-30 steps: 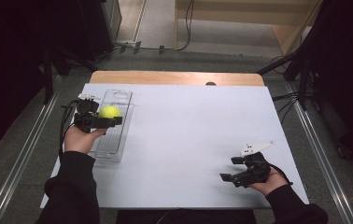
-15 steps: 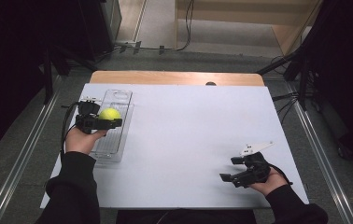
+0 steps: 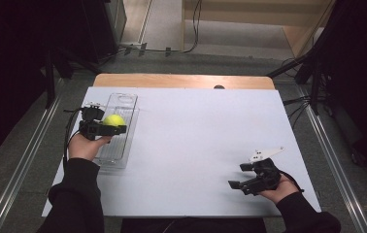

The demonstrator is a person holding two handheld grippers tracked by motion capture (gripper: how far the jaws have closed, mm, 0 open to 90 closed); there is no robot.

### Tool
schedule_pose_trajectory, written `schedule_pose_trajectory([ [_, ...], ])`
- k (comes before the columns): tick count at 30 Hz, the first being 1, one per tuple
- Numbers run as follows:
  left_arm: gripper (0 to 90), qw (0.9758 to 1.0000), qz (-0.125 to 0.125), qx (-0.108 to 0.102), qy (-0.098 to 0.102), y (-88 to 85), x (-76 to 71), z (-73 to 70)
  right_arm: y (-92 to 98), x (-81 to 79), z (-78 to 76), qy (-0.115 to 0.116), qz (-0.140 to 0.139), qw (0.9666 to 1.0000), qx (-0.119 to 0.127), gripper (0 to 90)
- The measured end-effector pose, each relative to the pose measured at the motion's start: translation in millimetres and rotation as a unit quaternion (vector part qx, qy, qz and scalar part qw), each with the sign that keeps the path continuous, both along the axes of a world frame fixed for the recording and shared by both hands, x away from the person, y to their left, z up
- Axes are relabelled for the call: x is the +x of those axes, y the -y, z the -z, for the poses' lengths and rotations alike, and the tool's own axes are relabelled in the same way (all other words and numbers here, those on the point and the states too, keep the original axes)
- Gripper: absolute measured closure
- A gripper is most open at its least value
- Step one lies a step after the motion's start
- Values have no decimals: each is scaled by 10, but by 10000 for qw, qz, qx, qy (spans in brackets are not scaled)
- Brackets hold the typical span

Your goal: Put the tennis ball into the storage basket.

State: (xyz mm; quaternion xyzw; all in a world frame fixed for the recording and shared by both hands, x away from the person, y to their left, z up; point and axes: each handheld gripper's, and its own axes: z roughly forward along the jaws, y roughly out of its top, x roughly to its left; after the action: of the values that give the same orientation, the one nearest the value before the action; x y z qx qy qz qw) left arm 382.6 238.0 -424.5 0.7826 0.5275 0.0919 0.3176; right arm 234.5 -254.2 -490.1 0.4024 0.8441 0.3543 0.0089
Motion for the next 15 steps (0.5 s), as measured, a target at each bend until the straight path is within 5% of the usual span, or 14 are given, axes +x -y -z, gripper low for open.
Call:
schedule_pose_trajectory([
  [15, 183, 9997, -22, -186, 161, 3, -24, -115, 1, 2, 1, -3, 1, 10000, 0, 139],
])
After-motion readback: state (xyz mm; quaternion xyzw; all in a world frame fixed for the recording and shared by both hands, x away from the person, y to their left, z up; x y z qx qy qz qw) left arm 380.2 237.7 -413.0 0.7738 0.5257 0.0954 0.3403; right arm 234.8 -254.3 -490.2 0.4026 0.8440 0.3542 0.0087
